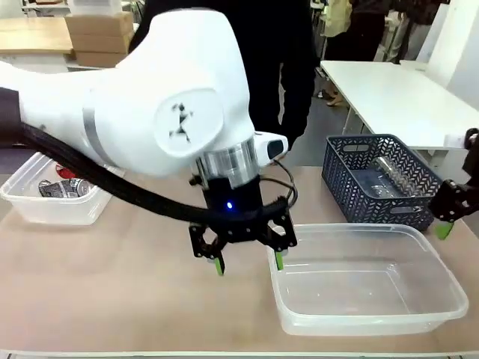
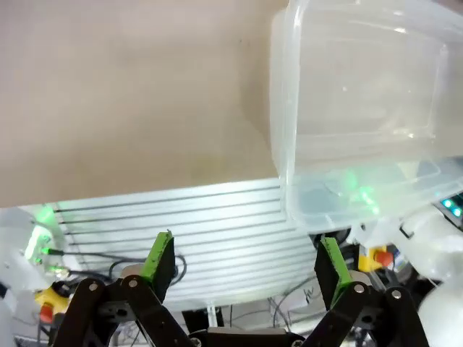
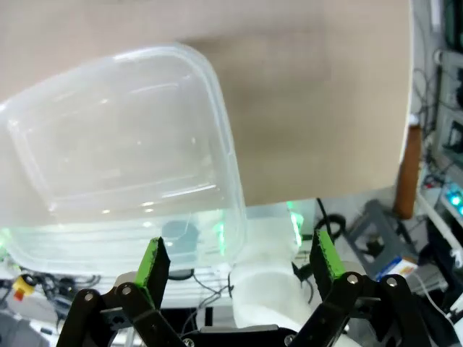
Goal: Sort the waste into each basket.
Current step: Pick up the Organizing box on the right side of the table and lift it.
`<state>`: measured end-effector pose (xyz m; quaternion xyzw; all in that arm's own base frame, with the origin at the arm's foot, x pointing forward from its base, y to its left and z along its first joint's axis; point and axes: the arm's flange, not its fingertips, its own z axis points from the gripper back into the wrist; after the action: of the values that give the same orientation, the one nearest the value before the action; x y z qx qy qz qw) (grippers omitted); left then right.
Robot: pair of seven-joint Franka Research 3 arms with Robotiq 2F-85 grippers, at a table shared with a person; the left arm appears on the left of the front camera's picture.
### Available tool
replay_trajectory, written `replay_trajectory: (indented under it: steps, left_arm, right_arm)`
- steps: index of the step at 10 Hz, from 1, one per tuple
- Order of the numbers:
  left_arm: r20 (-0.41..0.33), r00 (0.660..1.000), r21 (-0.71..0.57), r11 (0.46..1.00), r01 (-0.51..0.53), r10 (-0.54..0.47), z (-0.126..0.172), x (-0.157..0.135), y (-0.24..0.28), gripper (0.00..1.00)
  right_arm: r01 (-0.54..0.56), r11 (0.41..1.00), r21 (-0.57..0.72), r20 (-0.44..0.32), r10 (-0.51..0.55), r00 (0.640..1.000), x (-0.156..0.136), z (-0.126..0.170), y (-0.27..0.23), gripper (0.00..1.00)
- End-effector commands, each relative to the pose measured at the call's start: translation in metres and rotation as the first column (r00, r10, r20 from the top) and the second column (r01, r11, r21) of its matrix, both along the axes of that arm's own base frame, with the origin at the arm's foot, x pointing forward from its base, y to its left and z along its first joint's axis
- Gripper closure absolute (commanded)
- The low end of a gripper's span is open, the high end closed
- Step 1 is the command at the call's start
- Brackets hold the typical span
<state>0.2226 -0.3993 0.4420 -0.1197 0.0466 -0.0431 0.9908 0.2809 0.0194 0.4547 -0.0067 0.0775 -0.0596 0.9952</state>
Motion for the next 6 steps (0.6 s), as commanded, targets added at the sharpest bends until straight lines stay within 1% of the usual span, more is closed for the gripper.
replay_trajectory:
  steps: [1, 3, 4, 5, 6]
  left_arm:
    - [0.045, 0.997, 0.038, 0.997, -0.068, 0.066, -0.033, 0.009, -0.026, 0.0]
    - [0.065, 0.991, 0.06, 0.991, -0.122, 0.118, -0.062, 0.019, -0.043, 0.0]
    - [0.062, 0.988, 0.06, 0.988, -0.144, 0.14, -0.074, 0.025, -0.048, 0.0]
    - [0.076, 0.982, 0.061, 0.982, -0.177, 0.172, -0.08, 0.029, -0.049, 0.0]
    - [0.095, 0.978, 0.072, 0.978, -0.194, 0.186, -0.083, 0.031, -0.049, 0.0]
  right_arm:
    - [0.006, 0.999, 0.05, -0.111, -0.001, 0.994, -0.002, -0.055, -0.011, 0.0]
    - [-0.003, 0.997, 0.071, -0.217, 0.018, 0.976, -0.005, -0.091, -0.013, 0.0]
    - [-0.001, 0.998, 0.07, -0.253, 0.019, 0.967, -0.008, -0.106, -0.012, 0.0]
    - [-0.009, 0.997, 0.077, -0.276, 0.03, 0.961, -0.012, -0.115, -0.014, 0.0]
    - [-0.01, 0.995, 0.1, -0.269, 0.037, 0.963, -0.016, -0.115, -0.015, 0.0]
